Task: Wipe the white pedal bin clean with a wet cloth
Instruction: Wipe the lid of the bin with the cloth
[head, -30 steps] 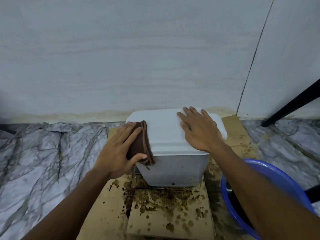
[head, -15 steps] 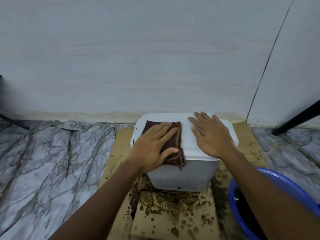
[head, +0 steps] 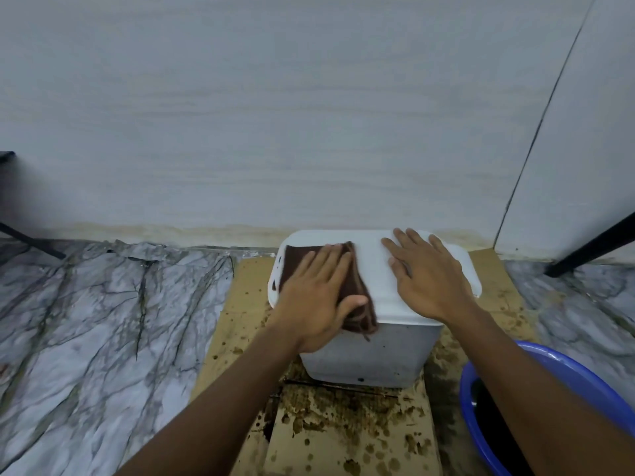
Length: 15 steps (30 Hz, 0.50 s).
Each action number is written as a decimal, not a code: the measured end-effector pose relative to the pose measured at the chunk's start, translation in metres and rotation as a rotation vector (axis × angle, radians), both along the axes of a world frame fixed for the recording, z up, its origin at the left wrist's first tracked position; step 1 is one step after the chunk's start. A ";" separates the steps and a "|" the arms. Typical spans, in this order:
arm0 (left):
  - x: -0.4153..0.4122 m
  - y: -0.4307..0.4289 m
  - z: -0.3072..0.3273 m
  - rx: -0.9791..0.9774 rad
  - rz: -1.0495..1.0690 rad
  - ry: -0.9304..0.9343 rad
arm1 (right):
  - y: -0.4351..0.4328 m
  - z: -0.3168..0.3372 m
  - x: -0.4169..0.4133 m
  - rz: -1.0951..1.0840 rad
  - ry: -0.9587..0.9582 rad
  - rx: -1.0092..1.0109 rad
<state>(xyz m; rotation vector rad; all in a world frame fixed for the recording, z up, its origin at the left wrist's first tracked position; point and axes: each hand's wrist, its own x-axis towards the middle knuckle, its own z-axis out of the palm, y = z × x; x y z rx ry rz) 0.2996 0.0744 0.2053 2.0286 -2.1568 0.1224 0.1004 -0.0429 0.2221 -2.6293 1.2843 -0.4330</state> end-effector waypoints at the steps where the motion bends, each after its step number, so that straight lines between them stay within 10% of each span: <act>1: -0.007 -0.008 0.003 0.015 -0.033 0.018 | 0.000 0.000 0.000 -0.002 -0.006 -0.001; 15: 0.065 -0.085 0.027 0.191 0.176 0.377 | 0.008 0.000 -0.012 0.201 0.032 -0.100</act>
